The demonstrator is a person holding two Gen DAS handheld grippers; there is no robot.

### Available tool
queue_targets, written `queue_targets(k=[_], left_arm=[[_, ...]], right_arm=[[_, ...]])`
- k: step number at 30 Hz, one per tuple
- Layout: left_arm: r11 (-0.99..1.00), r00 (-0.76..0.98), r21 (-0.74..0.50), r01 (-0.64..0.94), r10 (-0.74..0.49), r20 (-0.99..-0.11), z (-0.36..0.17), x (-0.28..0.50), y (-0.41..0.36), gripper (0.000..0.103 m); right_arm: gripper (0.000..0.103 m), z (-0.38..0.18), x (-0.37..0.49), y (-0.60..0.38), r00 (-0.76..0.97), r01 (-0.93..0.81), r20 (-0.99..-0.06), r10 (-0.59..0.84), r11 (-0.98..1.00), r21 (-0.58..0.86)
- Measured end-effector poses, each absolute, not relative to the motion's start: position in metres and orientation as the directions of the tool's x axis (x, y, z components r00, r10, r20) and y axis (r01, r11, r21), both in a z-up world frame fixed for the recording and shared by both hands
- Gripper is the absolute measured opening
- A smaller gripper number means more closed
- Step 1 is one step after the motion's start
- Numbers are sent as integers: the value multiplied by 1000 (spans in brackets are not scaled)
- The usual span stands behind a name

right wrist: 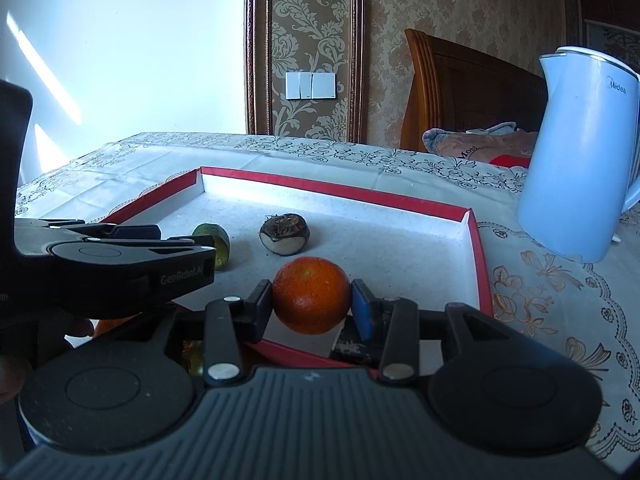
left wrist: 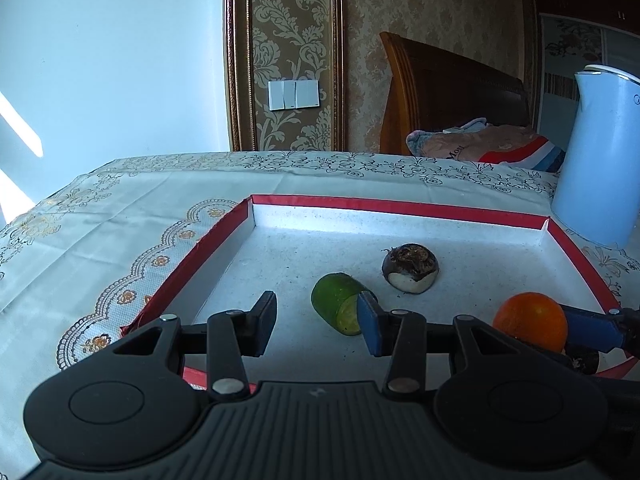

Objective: Organize fruits
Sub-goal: 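Lower the tangerine into the box and open right gripper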

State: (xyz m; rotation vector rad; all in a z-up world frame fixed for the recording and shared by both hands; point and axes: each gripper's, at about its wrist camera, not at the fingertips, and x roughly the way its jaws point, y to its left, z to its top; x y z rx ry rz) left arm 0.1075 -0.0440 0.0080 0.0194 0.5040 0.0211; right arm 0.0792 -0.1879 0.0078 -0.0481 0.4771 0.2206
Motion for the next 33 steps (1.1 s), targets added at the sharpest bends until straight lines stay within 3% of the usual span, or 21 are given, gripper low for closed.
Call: queue_targets(k=[4, 8, 15, 22, 25, 28, 33], left_arm=[[1000, 873, 17, -18, 24, -487, 8, 107, -43, 46], [999, 877, 4, -47, 43, -478, 9, 105, -38, 70], [998, 879, -16, -60, 45, -475, 13, 102, -31, 70], [982, 893, -145, -125, 47, -447, 30, 79, 8, 78], [989, 901, -110, -103, 46, -432, 31, 59, 14, 78], [995, 908, -35, -89, 67, -414, 27, 36, 14, 78], [997, 904, -52, -61, 33, -427, 22, 6, 21, 79]], right_arm=[[41, 7, 80, -188, 865, -224, -458, 202, 974, 6], [50, 7, 78, -191, 869, -218, -451, 203, 976, 19], [50, 13, 73, -199, 885, -205, -418, 204, 978, 44], [49, 30, 48, -226, 914, -179, -341, 219, 973, 146], [51, 33, 33, -239, 917, -175, -322, 236, 963, 206], [59, 30, 13, -250, 911, -185, -322, 258, 953, 240], [59, 18, -16, -256, 895, -200, -350, 276, 951, 238]])
